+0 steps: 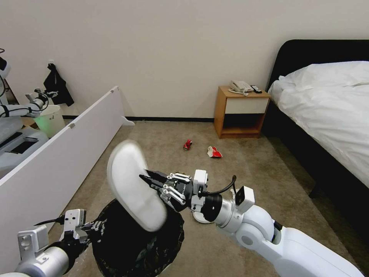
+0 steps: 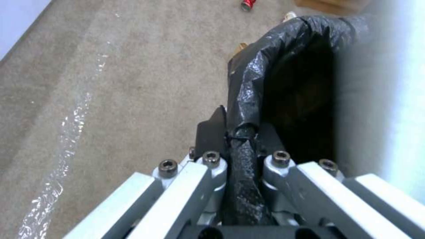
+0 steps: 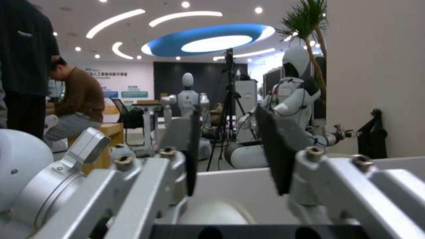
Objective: Pick up the trash bin, then pick up the garbage from the floor and place it into the trash bin.
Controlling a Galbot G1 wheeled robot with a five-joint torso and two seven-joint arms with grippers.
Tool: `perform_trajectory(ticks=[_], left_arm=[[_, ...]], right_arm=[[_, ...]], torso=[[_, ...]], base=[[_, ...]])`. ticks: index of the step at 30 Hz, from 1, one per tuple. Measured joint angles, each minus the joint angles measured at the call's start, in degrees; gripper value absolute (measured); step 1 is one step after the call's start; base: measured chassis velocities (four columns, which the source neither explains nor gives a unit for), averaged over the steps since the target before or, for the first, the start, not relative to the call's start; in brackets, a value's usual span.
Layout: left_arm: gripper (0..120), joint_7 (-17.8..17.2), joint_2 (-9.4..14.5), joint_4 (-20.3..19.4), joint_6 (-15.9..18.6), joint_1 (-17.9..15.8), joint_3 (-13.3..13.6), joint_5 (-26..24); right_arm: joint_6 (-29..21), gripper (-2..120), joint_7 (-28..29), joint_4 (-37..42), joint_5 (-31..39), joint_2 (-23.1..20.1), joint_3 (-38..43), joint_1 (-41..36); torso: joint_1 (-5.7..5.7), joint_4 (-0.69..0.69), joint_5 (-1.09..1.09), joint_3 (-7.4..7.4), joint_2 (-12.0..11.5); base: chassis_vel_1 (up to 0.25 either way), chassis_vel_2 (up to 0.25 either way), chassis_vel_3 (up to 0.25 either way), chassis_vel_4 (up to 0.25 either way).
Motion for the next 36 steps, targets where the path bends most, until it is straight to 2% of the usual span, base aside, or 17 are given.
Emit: perform_trajectory(ticks=[2, 3, 5, 8, 10, 11, 13, 14, 16, 24, 33, 36], left_arm=[[4, 0.00, -0.04, 0.00, 0.00, 0.06, 0.02, 0.00], [4, 0.00, -0.04, 0.00, 0.00, 0.06, 0.02, 0.00], [4, 0.00, -0.04, 0.00, 0.00, 0.06, 0.06, 0.00], [4, 0.00, -0.03, 0.00, 0.00, 0.04, 0.08, 0.00], [4, 0.00, 0.02, 0.00, 0.00, 0.00, 0.09, 0.00], [4, 0.00, 0.02, 0.00, 0.00, 0.00, 0.09, 0.00], [4, 0.00, 0.01, 0.01, 0.00, 0.00, 0.11, 0.00], [4, 0.00, 0.01, 0.01, 0.00, 0.00, 0.11, 0.00], [4, -0.02, -0.07, 0.00, 0.00, 0.00, 0.13, -0.02], [4, -0.05, -0.84, 0.00, 0.00, 0.61, 0.26, 0.24], [4, 0.04, -1.26, 0.01, 0.00, 0.45, 0.25, 3.00], [4, 0.03, -1.46, 0.01, 0.00, 1.08, 0.36, 3.16]], right_arm=[[-0.04, 51, 0.23, 0.00, -0.29, -0.10, -0.15, -0.17], [-0.04, 51, 0.23, 0.00, -0.29, -0.10, -0.15, -0.17], [-0.08, 61, 0.48, 0.14, -0.44, -0.23, -0.17, -0.34], [-0.10, 67, 0.54, 0.22, -0.54, -0.33, -0.17, -0.49], [-0.12, 79, 0.64, 0.29, -0.72, -0.42, -0.17, -0.78], [-0.12, 79, 0.64, 0.29, -0.72, -0.42, -0.17, -0.78], [-0.14, 90, 0.82, 0.37, -0.80, -0.44, -0.16, -0.97], [-0.14, 90, 0.82, 0.37, -0.80, -0.44, -0.16, -0.97], [-0.16, 98, 0.98, 0.37, -0.92, -0.39, -0.15, -1.08], [-0.43, 100, 3.67, 0.59, -1.37, 0.17, 2.98, -3.47], [-1.27, 100, 5.84, 1.83, -2.15, -0.96, 11.34, -10.08], [-2.11, 100, 8.27, 2.56, -3.83, -1.91, 15.84, -14.13]], torso=[[0.00, 0.00, 0.00, 0.00, 0.00], [0.00, 0.00, 0.00, 0.00, 0.00], [0.00, 0.00, 0.00, 0.00, 0.00], [0.00, 0.00, 0.00, 0.00, 0.00], [0.00, 0.00, 0.00, 0.00, 0.00], [0.00, 0.00, 0.00, 0.00, 0.00], [0.00, 0.00, 0.00, 0.00, 0.00], [0.00, 0.00, 0.00, 0.00, 0.00], [0.00, 0.00, 0.00, 0.00, 0.00], [0.00, 0.01, 0.00, 0.00, 0.00], [0.00, 0.00, 0.01, 0.00, 0.00], [0.00, 0.00, 0.01, 0.00, 0.00]], base=[[0.000, 0.000, 0.000, 0.000], [0.000, 0.000, 0.000, 0.000], [0.000, 0.000, 0.000, 0.000], [0.000, 0.000, 0.000, 0.000], [0.000, 0.000, 0.000, 0.000], [0.000, 0.000, 0.000, 0.000], [0.000, 0.000, 0.000, 0.000], [0.000, 0.000, 0.000, 0.000], [0.000, 0.000, 0.000, 0.000], [0.000, 0.000, 0.000, 0.000], [0.000, 0.000, 0.000, 0.000], [0.000, 0.000, 0.000, 0.000]])
